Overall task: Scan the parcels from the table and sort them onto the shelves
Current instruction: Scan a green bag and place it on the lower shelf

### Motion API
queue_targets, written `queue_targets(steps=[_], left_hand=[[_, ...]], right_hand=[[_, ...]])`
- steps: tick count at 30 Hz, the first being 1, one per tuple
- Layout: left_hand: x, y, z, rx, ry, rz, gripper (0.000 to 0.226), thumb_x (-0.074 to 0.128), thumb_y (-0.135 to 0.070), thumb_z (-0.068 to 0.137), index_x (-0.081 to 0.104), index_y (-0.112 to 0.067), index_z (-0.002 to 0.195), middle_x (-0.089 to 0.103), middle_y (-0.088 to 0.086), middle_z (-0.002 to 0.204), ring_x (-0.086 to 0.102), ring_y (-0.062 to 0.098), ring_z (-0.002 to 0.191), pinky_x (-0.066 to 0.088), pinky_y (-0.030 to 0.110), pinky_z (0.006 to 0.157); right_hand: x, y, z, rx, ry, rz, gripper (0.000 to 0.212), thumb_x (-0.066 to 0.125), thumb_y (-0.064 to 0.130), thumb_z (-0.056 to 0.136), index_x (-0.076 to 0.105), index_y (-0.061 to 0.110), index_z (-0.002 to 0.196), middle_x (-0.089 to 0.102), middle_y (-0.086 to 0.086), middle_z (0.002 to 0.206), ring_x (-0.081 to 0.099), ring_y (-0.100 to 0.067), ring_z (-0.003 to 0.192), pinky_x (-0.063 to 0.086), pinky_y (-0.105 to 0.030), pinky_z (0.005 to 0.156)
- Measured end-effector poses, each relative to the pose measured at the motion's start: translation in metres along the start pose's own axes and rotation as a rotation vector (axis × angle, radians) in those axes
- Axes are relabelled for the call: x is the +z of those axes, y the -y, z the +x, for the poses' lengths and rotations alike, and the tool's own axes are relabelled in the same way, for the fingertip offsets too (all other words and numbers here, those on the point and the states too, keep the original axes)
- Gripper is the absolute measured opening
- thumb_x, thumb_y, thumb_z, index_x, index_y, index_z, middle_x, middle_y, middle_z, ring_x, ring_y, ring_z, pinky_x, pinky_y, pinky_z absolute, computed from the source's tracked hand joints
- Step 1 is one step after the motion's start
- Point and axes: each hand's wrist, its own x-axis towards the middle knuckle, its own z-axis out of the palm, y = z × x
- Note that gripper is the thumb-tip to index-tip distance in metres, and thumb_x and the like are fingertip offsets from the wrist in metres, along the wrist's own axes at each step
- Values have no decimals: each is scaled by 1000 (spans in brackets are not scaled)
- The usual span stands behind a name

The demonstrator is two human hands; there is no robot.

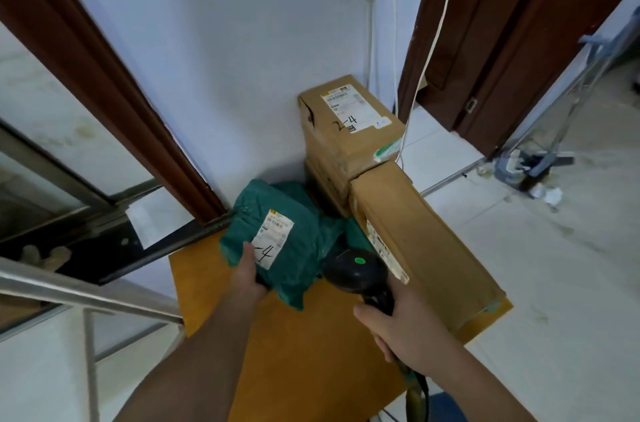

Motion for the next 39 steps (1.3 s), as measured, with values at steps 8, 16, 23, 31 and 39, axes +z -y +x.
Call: queue_targets(steps=[8,16,23,31,39], left_hand=[[-6,42,-31,14,-32,14,22,71,-7,94,68,-3,115,72,21,117,70,36,106,63,48,76],[-19,44,7,133,-194,219,148,109,-18,21,34,-16,149,65,17,127,72,35,102,66,47,68],[-19,28,12,161,-375,819,175,97,-69,24,-3,-31,163,3,8,165,22,42,150,44,63,110],[-46,6,32,97,-298,521,74,78,-57,84,53,-21,142,50,11,146,52,38,127,61,52,82],[-54,2,-12,103,-139,293,34,57,-23,103,56,-19,137,61,11,137,60,32,123,57,50,88]], right_hand=[[11,-2,3,-1,-51,50,14,63,25,97,57,28,109,54,-5,55,51,-15,44,50,-34,55],[22,1,3,-11,-50,29,9,64,27,96,55,25,94,56,-4,55,52,-16,45,50,-33,54],[21,-11,-2,-8,-56,35,9,64,25,98,55,23,100,56,-4,55,50,-14,43,49,-30,52],[22,-15,-2,-14,-63,38,10,63,25,98,54,26,100,55,-3,57,51,-14,44,50,-29,53],[30,-8,4,10,-35,39,13,64,23,97,54,31,97,55,0,53,52,-12,43,51,-29,55]])
